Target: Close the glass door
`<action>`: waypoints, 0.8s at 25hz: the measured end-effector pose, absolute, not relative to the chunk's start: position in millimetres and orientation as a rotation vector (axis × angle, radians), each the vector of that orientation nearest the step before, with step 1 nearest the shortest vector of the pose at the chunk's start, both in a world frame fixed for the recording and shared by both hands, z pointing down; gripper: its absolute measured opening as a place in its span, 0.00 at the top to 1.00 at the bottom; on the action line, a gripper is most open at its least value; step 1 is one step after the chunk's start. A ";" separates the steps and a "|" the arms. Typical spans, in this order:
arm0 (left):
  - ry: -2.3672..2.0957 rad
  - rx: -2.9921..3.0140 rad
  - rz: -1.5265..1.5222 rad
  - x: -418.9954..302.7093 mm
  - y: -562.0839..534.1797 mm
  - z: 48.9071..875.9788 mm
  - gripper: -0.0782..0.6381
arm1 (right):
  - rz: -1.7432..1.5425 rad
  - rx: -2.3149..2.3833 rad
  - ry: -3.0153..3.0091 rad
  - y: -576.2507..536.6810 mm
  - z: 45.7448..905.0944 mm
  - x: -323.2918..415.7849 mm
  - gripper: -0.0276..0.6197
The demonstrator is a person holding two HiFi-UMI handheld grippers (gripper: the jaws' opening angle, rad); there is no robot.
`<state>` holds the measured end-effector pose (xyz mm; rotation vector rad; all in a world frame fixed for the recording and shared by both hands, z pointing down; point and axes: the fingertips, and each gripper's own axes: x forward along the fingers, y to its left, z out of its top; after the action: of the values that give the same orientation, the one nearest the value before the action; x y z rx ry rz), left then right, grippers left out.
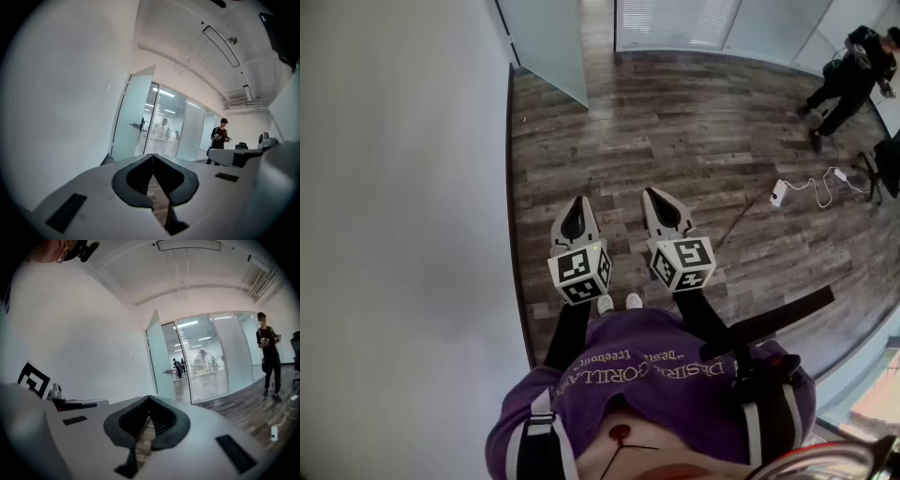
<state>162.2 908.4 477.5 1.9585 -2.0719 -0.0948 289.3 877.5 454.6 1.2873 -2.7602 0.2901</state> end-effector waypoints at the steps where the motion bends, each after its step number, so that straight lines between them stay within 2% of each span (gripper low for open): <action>1: -2.071 1.960 -0.095 163.7 908.5 477.4 0.89 | 0.290 1.287 -2.758 877.5 455.0 291.2 0.97; 20: -2.065 1.969 -0.067 160.3 914.8 482.7 0.89 | 0.334 1.292 -2.730 879.2 466.3 289.2 0.97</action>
<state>160.3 914.8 482.7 1.9690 -2.0651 -0.0671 289.2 879.2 466.3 1.2923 -2.7303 0.3337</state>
